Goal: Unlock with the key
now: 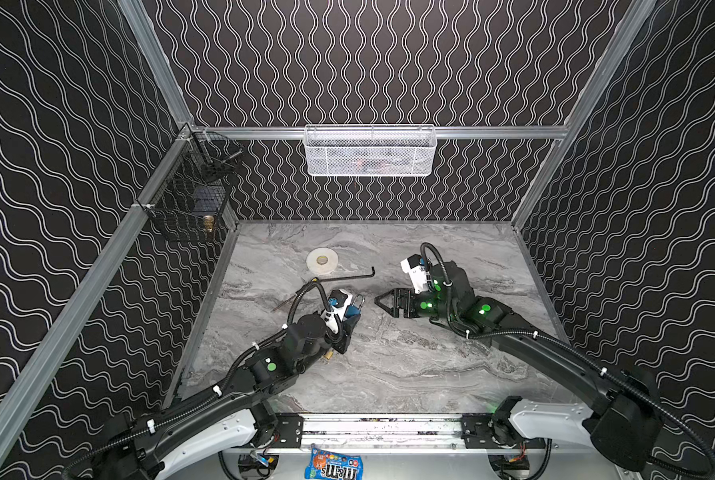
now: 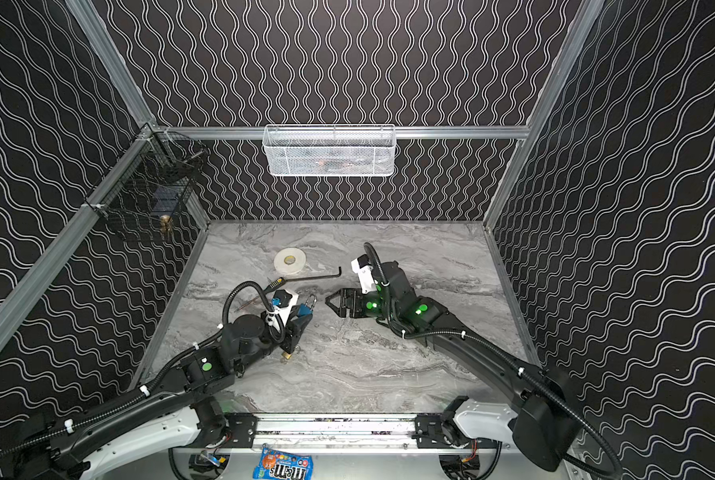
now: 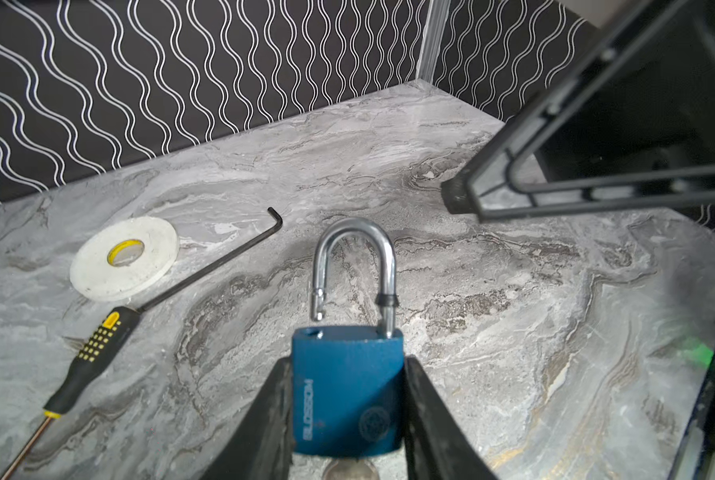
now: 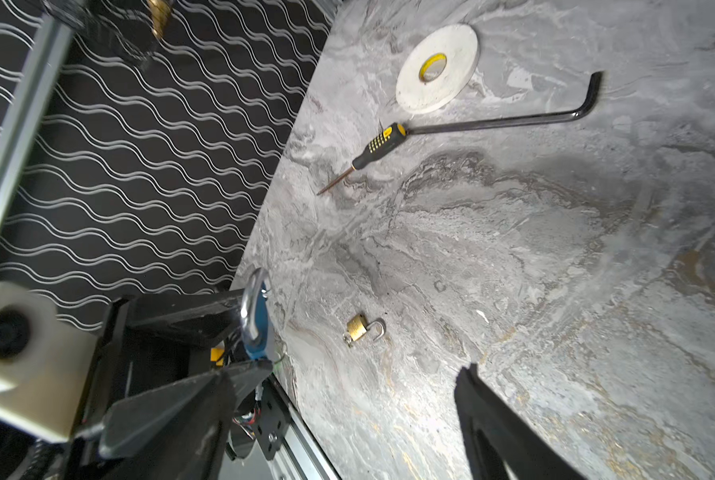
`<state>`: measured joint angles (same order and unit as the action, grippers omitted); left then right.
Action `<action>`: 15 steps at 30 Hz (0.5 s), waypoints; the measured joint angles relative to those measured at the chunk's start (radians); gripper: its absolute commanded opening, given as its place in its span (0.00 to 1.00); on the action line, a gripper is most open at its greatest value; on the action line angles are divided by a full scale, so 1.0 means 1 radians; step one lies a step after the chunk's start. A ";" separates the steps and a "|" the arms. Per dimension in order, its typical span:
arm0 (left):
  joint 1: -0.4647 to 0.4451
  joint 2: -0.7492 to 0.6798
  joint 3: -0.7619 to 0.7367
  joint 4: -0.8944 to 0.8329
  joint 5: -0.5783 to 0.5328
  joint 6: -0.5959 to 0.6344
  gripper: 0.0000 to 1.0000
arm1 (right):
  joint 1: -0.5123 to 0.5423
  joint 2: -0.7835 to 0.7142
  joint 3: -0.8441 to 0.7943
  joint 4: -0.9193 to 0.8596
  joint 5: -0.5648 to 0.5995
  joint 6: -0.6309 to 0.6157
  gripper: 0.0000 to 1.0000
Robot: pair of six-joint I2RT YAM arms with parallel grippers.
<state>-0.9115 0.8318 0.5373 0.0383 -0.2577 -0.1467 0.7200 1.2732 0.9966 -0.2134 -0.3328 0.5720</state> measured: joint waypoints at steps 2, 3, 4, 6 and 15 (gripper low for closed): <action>0.000 0.009 0.000 0.014 0.002 0.021 0.00 | 0.000 0.039 0.055 -0.029 -0.010 -0.021 0.85; 0.000 0.013 0.000 0.020 0.003 0.025 0.00 | 0.000 0.061 0.085 -0.043 -0.016 -0.034 0.85; 0.000 0.015 -0.001 0.026 0.005 0.031 0.00 | 0.000 0.082 0.113 -0.056 -0.020 -0.044 0.85; 0.000 0.021 -0.002 0.034 0.006 0.045 0.00 | 0.001 0.119 0.160 -0.091 -0.023 -0.066 0.85; 0.000 0.038 -0.003 0.047 0.011 0.060 0.00 | 0.001 0.251 0.328 -0.220 0.007 -0.143 0.85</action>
<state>-0.9119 0.8696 0.5346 0.0856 -0.2462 -0.0864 0.7212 1.5242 1.3251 -0.4335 -0.3256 0.4294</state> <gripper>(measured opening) 0.393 0.846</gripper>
